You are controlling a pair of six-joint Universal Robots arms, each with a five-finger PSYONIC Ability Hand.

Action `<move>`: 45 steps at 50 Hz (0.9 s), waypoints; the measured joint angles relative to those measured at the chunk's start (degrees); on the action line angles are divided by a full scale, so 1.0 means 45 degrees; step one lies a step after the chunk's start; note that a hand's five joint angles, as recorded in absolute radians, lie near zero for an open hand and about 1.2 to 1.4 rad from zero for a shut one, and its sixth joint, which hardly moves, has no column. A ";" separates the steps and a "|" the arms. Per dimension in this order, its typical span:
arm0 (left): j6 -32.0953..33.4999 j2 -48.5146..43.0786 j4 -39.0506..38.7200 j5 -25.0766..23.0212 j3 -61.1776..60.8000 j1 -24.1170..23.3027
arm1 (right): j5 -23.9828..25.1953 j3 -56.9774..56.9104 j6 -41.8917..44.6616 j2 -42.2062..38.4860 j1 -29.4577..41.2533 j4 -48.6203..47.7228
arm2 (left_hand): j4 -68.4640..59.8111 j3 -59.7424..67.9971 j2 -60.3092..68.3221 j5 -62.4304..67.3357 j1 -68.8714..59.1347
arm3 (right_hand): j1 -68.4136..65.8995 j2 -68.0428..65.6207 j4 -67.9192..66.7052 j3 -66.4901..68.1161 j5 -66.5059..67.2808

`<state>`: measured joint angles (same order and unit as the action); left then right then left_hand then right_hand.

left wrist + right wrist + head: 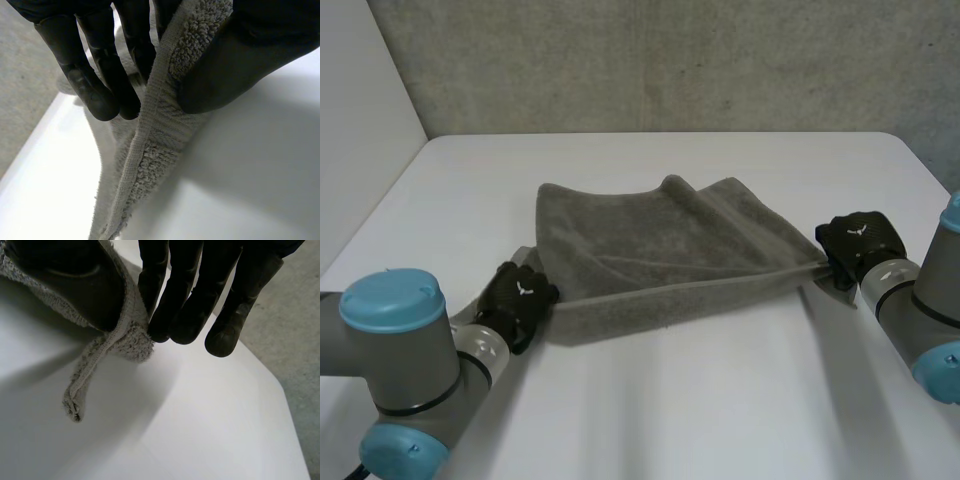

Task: Fold the towel.

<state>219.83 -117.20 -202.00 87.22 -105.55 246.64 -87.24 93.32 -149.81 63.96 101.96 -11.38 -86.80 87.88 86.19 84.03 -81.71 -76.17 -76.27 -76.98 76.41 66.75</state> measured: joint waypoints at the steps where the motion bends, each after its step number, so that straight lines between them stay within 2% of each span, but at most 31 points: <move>1: -0.0003 0.0098 -0.0003 0.0017 0.0057 -0.0008 | 0.0006 -0.0023 -0.0003 0.0065 -0.0019 0.0013 | 0.0000 0.0006 0.0000 0.0002 0.0000 | 0.0000 0.0000 0.0000 0.0000 0.0000; 5: -0.0030 0.0858 -0.0011 0.0067 0.0202 -0.0036 | -0.0002 -0.0138 0.0003 0.0720 -0.0062 0.0166 | 0.0000 0.0026 0.0000 0.0015 0.0000 | 0.0000 0.0000 0.0000 0.0000 0.0000; 11: -0.0516 0.3774 -0.0049 0.0134 0.0571 -0.0072 | 0.0147 -0.0748 0.0141 0.2966 -0.0082 0.1638 | 0.0000 0.0037 0.0000 0.0024 0.0000 | 0.0000 0.0000 0.0000 0.0000 0.0000; 18: -0.1386 0.6708 0.0502 0.0242 0.1816 -0.0062 | 0.0995 -0.3180 0.0499 0.4715 -0.0084 0.5294 | 0.0000 0.0047 0.0073 0.0024 0.0000 | 0.0000 0.0000 0.0000 0.0000 0.0000; 23: -0.1539 0.7332 0.1675 0.0290 0.2966 -0.0042 | 0.1452 -0.5379 0.1372 0.4894 -0.0077 0.8032 | 0.0000 0.0052 0.0074 0.0024 0.0000 | 0.0000 0.0001 0.0000 0.0000 0.0000; 28: -0.1445 0.6112 0.3584 0.0270 0.4200 -0.0026 | 0.1432 -0.7137 0.2631 0.3993 -0.0029 0.9772 | 0.0000 0.0054 0.0074 0.0031 0.0000 | 0.0000 0.0001 0.0000 0.0000 0.0000; 33: -0.1366 0.4310 0.4603 0.0249 0.4862 -0.0010 | 0.0945 -0.7786 0.3485 0.2501 0.0206 1.0052 | 0.0000 0.0057 0.0074 0.0037 0.0000 | 0.0000 0.0001 0.0000 0.0000 0.0000; 39: -0.1258 0.1715 0.4843 0.0246 0.5909 0.0173 | -0.0037 -0.8431 0.4255 -0.0011 0.0794 0.9544 | -0.0001 0.0061 0.0074 0.0037 0.0000 | 0.0000 0.0001 0.0000 0.0000 0.0000; 45: -0.0680 -0.0327 0.4495 0.0273 0.8133 0.0355 | -0.0779 -1.0071 0.4489 -0.2141 0.1165 0.7592 | -0.0001 0.0072 0.0074 0.0038 0.0000 | 0.0000 0.0001 0.0000 0.0000 0.0001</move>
<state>216.77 -118.68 -181.77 88.45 -68.95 248.24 -90.75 48.01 -129.61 54.33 107.21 22.79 -86.81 88.21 86.53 84.19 -81.71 -76.17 -76.27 -76.98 76.41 66.76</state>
